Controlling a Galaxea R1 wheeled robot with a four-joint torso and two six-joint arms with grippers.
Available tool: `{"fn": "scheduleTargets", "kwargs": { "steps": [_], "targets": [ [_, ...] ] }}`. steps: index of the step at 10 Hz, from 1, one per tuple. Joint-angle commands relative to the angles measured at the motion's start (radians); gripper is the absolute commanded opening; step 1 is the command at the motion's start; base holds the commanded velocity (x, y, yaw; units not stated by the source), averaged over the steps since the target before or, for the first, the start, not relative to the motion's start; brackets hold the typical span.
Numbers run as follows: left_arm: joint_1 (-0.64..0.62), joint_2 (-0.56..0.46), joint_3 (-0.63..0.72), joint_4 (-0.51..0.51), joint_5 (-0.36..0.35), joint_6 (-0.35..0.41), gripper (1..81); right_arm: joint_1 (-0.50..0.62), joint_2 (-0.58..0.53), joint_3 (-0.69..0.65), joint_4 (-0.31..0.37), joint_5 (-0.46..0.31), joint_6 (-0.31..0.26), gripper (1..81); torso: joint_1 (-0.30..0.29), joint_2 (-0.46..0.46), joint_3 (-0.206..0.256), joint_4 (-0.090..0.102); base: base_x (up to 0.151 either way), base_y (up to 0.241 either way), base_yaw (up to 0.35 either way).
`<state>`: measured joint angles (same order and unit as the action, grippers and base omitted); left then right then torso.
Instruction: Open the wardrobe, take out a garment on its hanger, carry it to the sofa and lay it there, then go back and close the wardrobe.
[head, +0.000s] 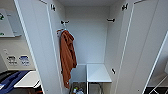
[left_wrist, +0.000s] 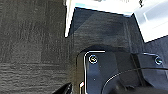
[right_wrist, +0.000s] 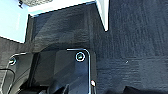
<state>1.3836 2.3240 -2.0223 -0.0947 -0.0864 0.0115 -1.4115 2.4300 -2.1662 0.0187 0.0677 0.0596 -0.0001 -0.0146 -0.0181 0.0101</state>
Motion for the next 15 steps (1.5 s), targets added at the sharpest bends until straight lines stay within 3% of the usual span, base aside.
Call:
{"fn": "scheduleTargets", "kwargs": {
  "steps": [1, 4, 5, 8, 9, 12, 15],
  "targets": [
    [-0.18, -0.279, 0.105, -0.083, -0.041, -0.102, 81.1, 0.2, -0.226, 0.022, 0.01, 0.014, 0.166, 81.1, 0.0, 0.0, 0.0, 0.0, 0.0, 0.0, 0.0],
    [-0.332, -0.409, 0.083, -0.085, -0.033, -0.146, 81.1, 0.359, -0.337, -0.029, 0.013, -0.008, 0.203, 81.1, 0.0, 0.0, 0.0, 0.0, 0.0, 0.0, 0.0],
    [-0.416, -0.443, 0.065, -0.085, 0.0, -0.146, 81.1, 0.419, -0.358, -0.067, 0.015, -0.027, 0.204, 81.1, 0.0, 0.0, 0.0, 0.0, 0.0, 0.0, 0.0],
    [-0.722, -0.469, -0.031, -0.074, 0.267, -0.146, 81.1, 0.658, -0.357, -0.2, 0.001, -0.182, 0.201, 81.1, 0.001, 0.0, -0.001, 0.0, 0.0, 0.0, 0.0],
    [-0.817, -0.469, -0.041, -0.073, 0.327, -0.146, 81.1, 0.735, -0.357, -0.22, 0.0, -0.21, 0.2, 81.1, 0.0, 0.0, -0.001, 0.0, 0.0, 0.0, 0.0],
    [-1.054, -0.404, -0.099, -0.072, 0.517, -0.145, 81.1, 0.951, -0.343, -0.224, 0.024, -0.327, 0.203, 81.1, 0.001, 0.002, -0.002, 0.0, 0.0, 0.0, 0.0],
    [-1.142, -0.225, -0.167, -0.149, 0.597, -0.146, 81.1, 1.045, -0.283, -0.133, 0.162, -0.431, 0.203, 81.1, 0.002, 0.002, -0.003, 0.0, 0.0, 0.0, 0.0]
  ]
}}
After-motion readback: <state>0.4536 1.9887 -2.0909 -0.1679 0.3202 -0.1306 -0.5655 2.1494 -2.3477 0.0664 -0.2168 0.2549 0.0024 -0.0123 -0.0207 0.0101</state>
